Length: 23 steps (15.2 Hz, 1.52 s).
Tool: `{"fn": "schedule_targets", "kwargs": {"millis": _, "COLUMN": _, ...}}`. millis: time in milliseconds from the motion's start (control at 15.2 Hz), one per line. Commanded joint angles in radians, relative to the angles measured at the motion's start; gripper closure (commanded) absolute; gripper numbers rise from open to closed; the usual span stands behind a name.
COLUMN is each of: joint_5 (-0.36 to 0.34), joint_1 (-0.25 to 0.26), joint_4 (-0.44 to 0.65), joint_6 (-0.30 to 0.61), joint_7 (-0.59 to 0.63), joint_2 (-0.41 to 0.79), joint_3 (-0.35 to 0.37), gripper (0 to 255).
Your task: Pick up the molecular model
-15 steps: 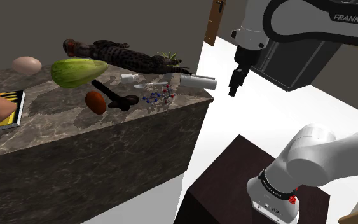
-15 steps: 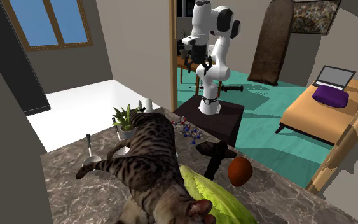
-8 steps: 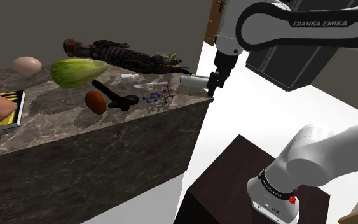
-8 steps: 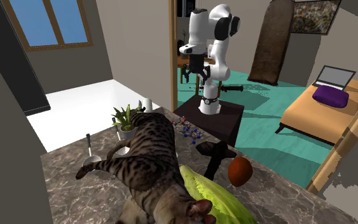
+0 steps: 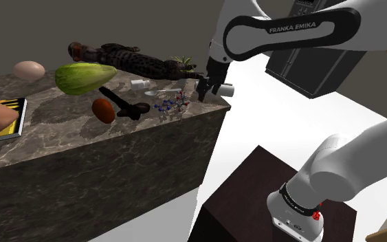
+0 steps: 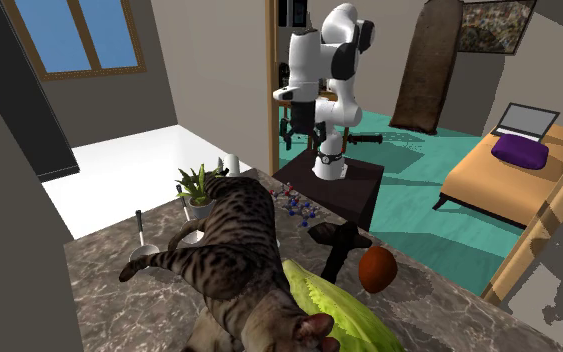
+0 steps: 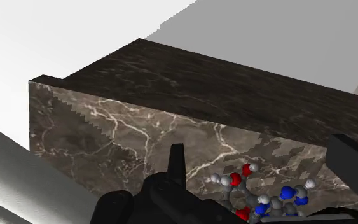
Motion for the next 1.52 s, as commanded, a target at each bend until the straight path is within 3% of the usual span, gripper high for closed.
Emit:
{"fn": "schedule_targets", "kwargs": {"millis": 0, "joint_5": 0.011, "joint_1": 0.0, "joint_4": 0.028, "joint_6": 0.065, "joint_7": 0.017, "joint_2": 0.068, "joint_3": 0.005, "gripper": 0}}
{"fn": "schedule_targets", "kwargs": {"millis": 462, "joint_5": 0.036, "joint_1": 0.002, "joint_4": 0.192, "joint_6": 0.215, "joint_7": 0.073, "joint_2": 0.301, "joint_3": 0.015, "gripper": 0}}
{"fn": "schedule_targets", "kwargs": {"millis": 1122, "joint_5": 0.041, "joint_1": 0.004, "joint_4": 0.14, "joint_6": 0.317, "joint_7": 0.066, "joint_2": 0.35, "joint_3": 0.017, "gripper": 0}}
{"fn": "schedule_targets", "kwargs": {"millis": 1188, "joint_5": 0.041, "joint_1": 0.005, "joint_4": 0.14, "joint_6": 0.315, "joint_7": 0.067, "joint_2": 0.347, "joint_3": 0.017, "gripper": 255}}
{"fn": "schedule_targets", "kwargs": {"millis": 1452, "joint_5": 0.041, "joint_1": 0.004, "joint_4": 0.141, "joint_6": 0.314, "joint_7": 0.067, "joint_2": 0.348, "joint_3": 0.017, "gripper": 255}}
